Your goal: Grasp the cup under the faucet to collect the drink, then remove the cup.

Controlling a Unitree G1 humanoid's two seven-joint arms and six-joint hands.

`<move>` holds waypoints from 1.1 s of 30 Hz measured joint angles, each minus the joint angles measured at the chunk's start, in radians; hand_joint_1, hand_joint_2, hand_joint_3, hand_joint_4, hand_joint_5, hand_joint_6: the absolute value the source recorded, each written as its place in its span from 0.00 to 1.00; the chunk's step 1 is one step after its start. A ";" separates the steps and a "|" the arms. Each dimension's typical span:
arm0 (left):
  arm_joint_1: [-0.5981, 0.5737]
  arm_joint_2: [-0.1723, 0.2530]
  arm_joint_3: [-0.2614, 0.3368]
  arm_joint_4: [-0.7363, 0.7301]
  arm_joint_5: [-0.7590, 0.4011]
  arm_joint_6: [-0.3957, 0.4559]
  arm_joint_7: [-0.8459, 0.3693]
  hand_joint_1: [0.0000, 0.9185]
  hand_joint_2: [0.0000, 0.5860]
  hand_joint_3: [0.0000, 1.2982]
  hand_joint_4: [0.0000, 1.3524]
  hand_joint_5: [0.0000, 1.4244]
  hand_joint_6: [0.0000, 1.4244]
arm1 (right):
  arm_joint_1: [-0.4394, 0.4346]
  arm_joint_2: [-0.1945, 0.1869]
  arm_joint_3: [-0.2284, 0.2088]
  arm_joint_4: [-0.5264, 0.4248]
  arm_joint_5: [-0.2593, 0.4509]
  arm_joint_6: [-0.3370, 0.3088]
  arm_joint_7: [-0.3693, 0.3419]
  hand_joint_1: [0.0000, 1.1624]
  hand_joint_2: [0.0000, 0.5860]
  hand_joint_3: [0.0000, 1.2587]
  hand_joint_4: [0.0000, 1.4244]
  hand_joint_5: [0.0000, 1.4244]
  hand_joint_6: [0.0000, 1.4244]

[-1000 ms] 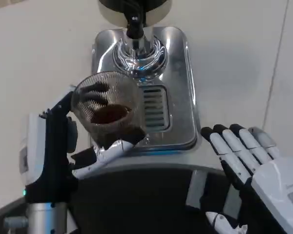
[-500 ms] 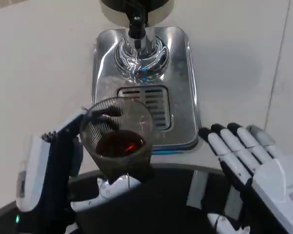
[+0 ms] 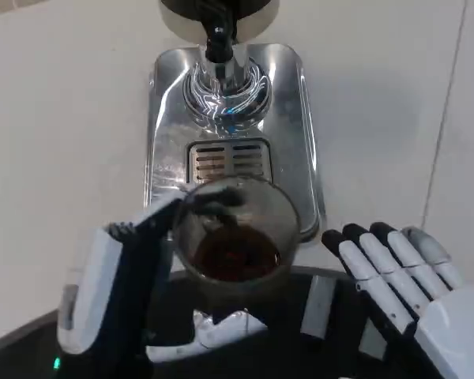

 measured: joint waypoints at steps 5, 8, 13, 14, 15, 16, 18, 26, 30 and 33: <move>0.000 -0.001 -0.007 0.000 0.010 -0.002 -0.014 0.79 0.12 0.87 0.79 0.88 1.00 | -0.002 0.017 0.009 0.000 -0.019 -0.002 0.000 0.07 0.91 0.00 0.00 0.00 0.00; 0.000 -0.002 -0.007 0.000 0.010 -0.003 -0.014 0.79 0.12 0.87 0.79 0.88 1.00 | -0.029 0.030 0.022 0.000 -0.023 0.000 0.000 0.07 0.91 0.00 0.00 0.00 0.00; 0.000 -0.001 -0.011 0.001 0.010 -0.017 -0.026 0.79 0.12 0.87 0.79 0.88 1.00 | -0.071 0.048 0.049 0.009 -0.027 0.013 0.004 0.07 0.91 0.00 0.00 0.00 0.00; 0.000 -0.002 -0.012 0.002 0.010 -0.018 -0.028 0.79 0.12 0.87 0.79 0.88 1.00 | -0.085 0.050 0.053 0.019 -0.029 0.019 0.004 0.07 0.91 0.00 0.00 0.00 0.00; 0.000 -0.003 -0.012 0.002 0.010 -0.018 -0.029 0.79 0.12 0.87 0.79 0.88 1.00 | -0.091 0.051 0.052 0.022 -0.030 0.022 0.004 0.07 0.91 0.00 0.00 0.00 0.00; 0.000 -0.003 -0.012 0.002 0.010 -0.018 -0.032 0.79 0.12 0.87 0.79 0.88 1.00 | -0.095 0.051 0.051 0.025 -0.030 0.026 0.004 0.07 0.91 0.00 0.00 0.00 0.00; 0.001 -0.004 -0.012 0.002 0.010 -0.018 -0.033 0.79 0.12 0.87 0.80 0.88 1.00 | -0.096 0.050 0.045 0.031 -0.023 0.029 0.004 0.07 0.91 0.00 0.00 0.00 0.00; 0.000 -0.004 -0.008 0.005 0.010 -0.019 -0.034 0.80 0.12 0.88 0.79 0.88 1.00 | -0.094 0.045 0.009 0.040 0.003 0.030 0.003 0.08 0.90 0.00 0.00 0.00 0.00; -0.001 -0.004 -0.004 0.013 0.010 -0.020 -0.034 0.80 0.13 0.88 0.79 0.88 1.00 | -0.094 0.044 0.008 0.046 0.004 0.030 0.003 0.08 0.90 0.00 0.00 0.00 0.00; -0.002 -0.010 -0.001 0.019 0.011 -0.020 -0.034 0.80 0.13 0.88 0.80 0.88 1.00 | -0.094 0.045 0.009 0.046 0.003 0.030 0.003 0.08 0.90 0.00 0.00 0.00 0.00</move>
